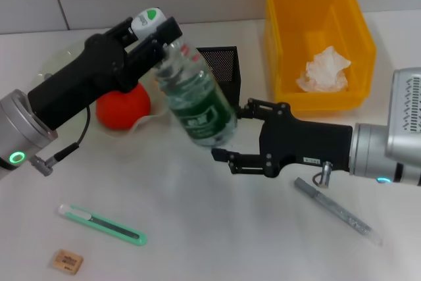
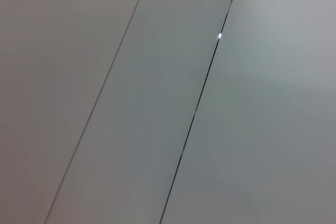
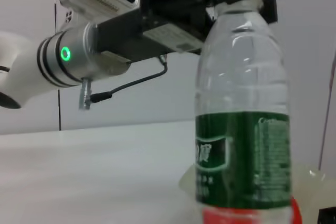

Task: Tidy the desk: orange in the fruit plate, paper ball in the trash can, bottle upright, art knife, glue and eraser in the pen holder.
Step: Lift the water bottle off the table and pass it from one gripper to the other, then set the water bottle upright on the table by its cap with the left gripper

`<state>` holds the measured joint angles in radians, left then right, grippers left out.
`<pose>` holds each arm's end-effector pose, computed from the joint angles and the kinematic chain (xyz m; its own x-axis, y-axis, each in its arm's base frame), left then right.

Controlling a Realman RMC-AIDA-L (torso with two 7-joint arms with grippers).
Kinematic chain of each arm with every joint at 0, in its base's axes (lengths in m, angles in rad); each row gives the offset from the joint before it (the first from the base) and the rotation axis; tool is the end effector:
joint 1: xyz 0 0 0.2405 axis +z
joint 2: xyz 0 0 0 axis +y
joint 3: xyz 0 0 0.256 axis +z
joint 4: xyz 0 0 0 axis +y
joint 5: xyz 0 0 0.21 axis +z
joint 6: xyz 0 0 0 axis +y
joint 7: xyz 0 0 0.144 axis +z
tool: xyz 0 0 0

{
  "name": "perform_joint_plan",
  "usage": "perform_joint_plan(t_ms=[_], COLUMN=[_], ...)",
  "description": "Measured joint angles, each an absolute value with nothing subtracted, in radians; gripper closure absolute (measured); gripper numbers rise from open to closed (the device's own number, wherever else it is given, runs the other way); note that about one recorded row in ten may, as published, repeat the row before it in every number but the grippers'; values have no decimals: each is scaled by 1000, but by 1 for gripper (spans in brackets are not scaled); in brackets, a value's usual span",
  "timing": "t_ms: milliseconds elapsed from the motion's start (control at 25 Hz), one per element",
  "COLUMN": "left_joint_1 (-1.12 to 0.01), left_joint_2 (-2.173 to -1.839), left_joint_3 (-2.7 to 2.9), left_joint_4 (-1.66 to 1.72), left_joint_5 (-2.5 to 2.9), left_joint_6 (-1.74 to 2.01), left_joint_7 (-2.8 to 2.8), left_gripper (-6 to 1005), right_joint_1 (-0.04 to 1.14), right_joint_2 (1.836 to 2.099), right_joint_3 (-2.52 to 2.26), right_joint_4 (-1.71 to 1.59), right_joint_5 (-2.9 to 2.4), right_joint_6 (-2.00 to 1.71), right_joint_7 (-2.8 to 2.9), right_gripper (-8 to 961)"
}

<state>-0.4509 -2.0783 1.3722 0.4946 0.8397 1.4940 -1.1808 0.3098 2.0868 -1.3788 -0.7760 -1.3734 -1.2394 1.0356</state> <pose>-0.1991 0.3260 -0.0153 0.3712 0.1725 0.9124 0.4884 -0.8720 -0.0339 0.2374 0.3078 -0.0480 0.8506 -0.0228 -0.5254 -0.2311 -0.9136 -0.3344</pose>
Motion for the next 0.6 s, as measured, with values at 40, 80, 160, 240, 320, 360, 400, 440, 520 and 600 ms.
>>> perform_joint_plan(t_ms=[40,80,160,240,320,360,400,440,520,600], left_joint_1=[-451,-451,-451,-450,-449,-449,-446,-446,-444,-444], left_joint_2=[-2078,-2078,-2078,-2078,-2078,-2079,-2078,-2078,-2078,-2078], left_joint_3=[1373,1374,1374,1375,1375,1375,1375,1375,1375,1375], left_joint_4=[494,494,493,493,492,492,493,493,493,493], left_joint_5=[837,836,836,836,836,836,837,837,837,837], left_joint_6=[1494,1494,1494,1494,1494,1495,1498,1498,1501,1501], left_joint_7=[-1180,-1180,-1179,-1178,-1178,-1178,-1178,-1178,-1178,-1178], left_gripper=[537,537,535,534,533,532,532,531,530,529], right_joint_1=[307,304,299,294,288,285,279,274,260,249], right_joint_2=[2086,2086,2086,2086,2085,2085,2085,2084,2085,2085], right_joint_3=[-1379,-1378,-1378,-1378,-1377,-1377,-1377,-1377,-1377,-1374], right_joint_4=[-776,-776,-777,-779,-784,-789,-795,-802,-817,-825], right_joint_5=[-1374,-1374,-1374,-1374,-1374,-1373,-1373,-1373,-1373,-1373], right_joint_6=[-1242,-1244,-1245,-1246,-1246,-1246,-1247,-1247,-1250,-1259], right_joint_7=[1036,1036,1036,1036,1036,1036,1036,1036,1037,1037], right_gripper=[191,191,191,191,192,192,191,190,188,187])
